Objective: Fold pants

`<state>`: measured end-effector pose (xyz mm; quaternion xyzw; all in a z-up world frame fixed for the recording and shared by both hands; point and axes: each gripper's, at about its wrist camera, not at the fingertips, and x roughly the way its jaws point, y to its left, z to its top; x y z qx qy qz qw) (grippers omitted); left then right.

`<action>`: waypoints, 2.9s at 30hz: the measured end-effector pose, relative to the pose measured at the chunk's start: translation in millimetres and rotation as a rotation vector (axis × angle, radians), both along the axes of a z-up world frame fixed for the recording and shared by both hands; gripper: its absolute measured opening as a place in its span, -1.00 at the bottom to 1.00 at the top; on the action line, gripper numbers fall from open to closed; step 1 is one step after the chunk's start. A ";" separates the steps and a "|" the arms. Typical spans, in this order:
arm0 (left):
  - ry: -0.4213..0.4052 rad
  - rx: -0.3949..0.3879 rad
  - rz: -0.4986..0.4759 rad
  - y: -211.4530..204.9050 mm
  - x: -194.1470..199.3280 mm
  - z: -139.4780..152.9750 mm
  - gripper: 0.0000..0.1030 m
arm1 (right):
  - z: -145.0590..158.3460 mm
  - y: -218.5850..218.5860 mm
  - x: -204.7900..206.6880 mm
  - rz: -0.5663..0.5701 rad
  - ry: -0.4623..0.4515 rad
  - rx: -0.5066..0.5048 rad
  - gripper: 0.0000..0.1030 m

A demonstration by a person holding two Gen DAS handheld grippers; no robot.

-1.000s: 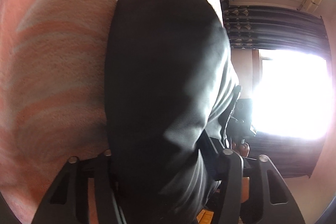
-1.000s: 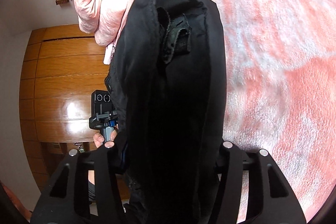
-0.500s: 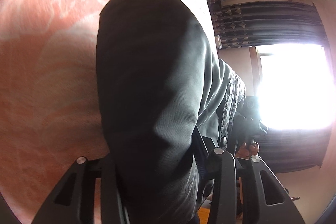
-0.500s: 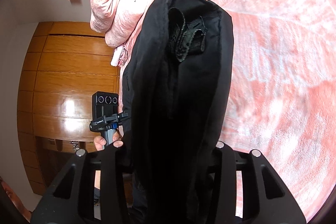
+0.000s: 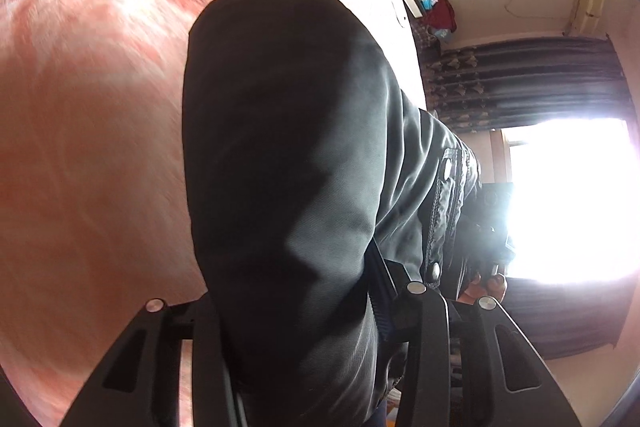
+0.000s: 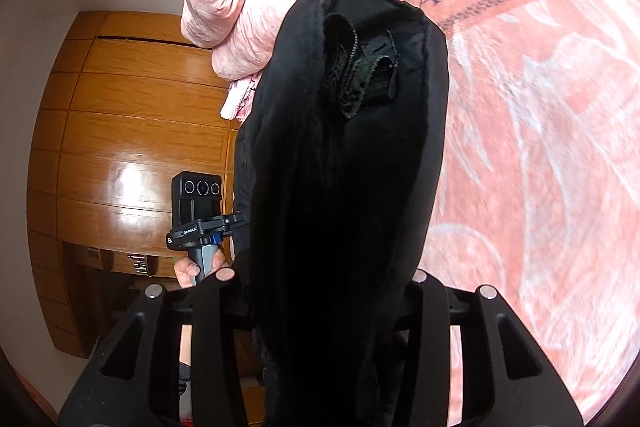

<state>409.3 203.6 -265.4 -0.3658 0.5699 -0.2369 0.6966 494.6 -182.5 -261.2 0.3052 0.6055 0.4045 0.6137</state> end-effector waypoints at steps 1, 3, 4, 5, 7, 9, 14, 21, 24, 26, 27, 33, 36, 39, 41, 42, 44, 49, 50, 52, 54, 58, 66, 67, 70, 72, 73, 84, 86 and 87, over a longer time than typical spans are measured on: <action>0.008 0.003 0.004 8.0 6.6 -3.0 -0.18 | -3.3 9.3 9.9 0.005 0.006 -0.004 -0.19; 0.028 0.007 0.013 24.0 20.7 -9.6 -0.18 | -13.1 21.1 22.4 0.017 0.019 -0.013 -0.19; 0.038 0.008 0.017 29.6 26.5 -11.5 -0.18 | -16.9 28.6 28.7 0.023 0.026 -0.016 -0.19; 0.048 0.009 0.021 38.0 31.8 -16.1 -0.18 | -21.5 36.0 36.0 0.027 0.033 -0.018 -0.19; 0.074 0.006 0.029 50.8 40.9 -22.7 -0.18 | -31.0 50.5 46.0 0.033 0.052 -0.023 -0.19; 0.106 0.014 0.036 61.5 48.0 -33.6 -0.18 | -43.8 61.4 54.0 0.040 0.070 -0.037 -0.18; 0.125 -0.033 0.059 59.3 35.7 -61.1 -0.03 | -73.9 57.7 57.9 0.016 0.111 -0.049 -0.07; 0.101 -0.055 0.134 71.5 16.2 -53.2 0.56 | -63.5 39.4 54.8 -0.056 0.085 -0.091 0.36; 0.033 0.013 0.207 87.7 2.1 -27.7 0.67 | -35.6 17.9 51.2 -0.127 -0.032 -0.198 0.37; -0.006 0.160 0.269 92.8 -9.4 -10.6 0.73 | -5.3 11.2 48.3 -0.170 -0.168 -0.273 0.37; -0.025 0.234 0.282 89.5 -16.3 -4.2 0.73 | 8.6 10.5 46.6 -0.183 -0.214 -0.265 0.37; -0.034 0.425 0.311 63.4 -19.1 -6.8 0.73 | 37.3 53.7 72.5 -0.160 -0.279 -0.214 0.36; -0.002 0.423 0.327 60.9 -20.8 -21.0 0.79 | 5.9 67.9 83.7 -0.160 -0.202 -0.265 0.36; 0.017 0.380 0.344 62.7 -22.1 -25.5 0.88 | -18.8 75.1 91.0 -0.163 -0.164 -0.320 0.31; 0.029 0.363 0.354 64.3 -22.9 -26.9 0.88 | -21.2 70.9 89.4 -0.169 -0.160 -0.310 0.30; 0.029 0.360 0.358 62.0 -23.2 -22.6 0.85 | -16.9 66.5 86.3 -0.182 -0.161 -0.295 0.30; 0.004 0.356 0.363 62.0 -32.2 -12.7 0.85 | 1.0 53.7 72.6 -0.209 -0.186 -0.232 0.33; -0.100 0.402 0.354 44.1 -73.5 10.4 0.86 | 22.3 20.2 3.0 -0.203 -0.215 -0.104 0.36; -0.100 0.419 0.347 39.4 -80.7 10.6 0.86 | 17.9 14.6 -8.9 -0.204 -0.205 -0.099 0.36; -0.087 0.463 0.320 28.6 -84.7 3.2 0.86 | 4.3 5.9 -23.1 -0.218 -0.173 -0.106 0.36; -0.058 0.475 0.306 25.2 -85.3 -4.6 0.88 | -17.8 0.4 -26.0 -0.239 -0.104 -0.111 0.34; -0.006 0.403 0.348 35.7 -85.6 -14.3 0.91 | -33.1 -2.8 -25.6 -0.256 -0.061 -0.119 0.26; -0.088 0.440 0.384 35.6 -129.6 32.2 0.92 | 44.7 -6.9 -85.6 -0.297 -0.290 -0.215 0.72; -0.110 0.457 0.388 33.5 -138.2 40.9 0.92 | 55.7 -8.4 -98.1 -0.309 -0.315 -0.228 0.76; -0.197 0.532 0.411 26.1 -170.4 73.7 0.92 | 84.4 -14.3 -136.9 -0.347 -0.363 -0.247 0.80; -0.225 0.580 0.419 20.8 -191.9 94.0 0.92 | 99.3 -16.7 -162.5 -0.359 -0.375 -0.252 0.83; -0.239 0.599 0.428 18.1 -203.6 104.2 0.92 | 107.4 -17.2 -176.0 -0.360 -0.386 -0.264 0.83; -0.411 0.760 0.554 -16.4 -336.2 206.4 0.92 | 182.2 -18.9 -334.5 -0.428 -0.651 -0.512 0.93; -0.440 0.793 0.512 -32.1 -355.3 220.0 0.92 | 187.6 -17.2 -357.2 -0.410 -0.651 -0.533 0.93; -0.449 0.805 0.500 -39.9 -363.8 224.9 0.92 | 190.1 -15.6 -367.8 -0.402 -0.654 -0.545 0.93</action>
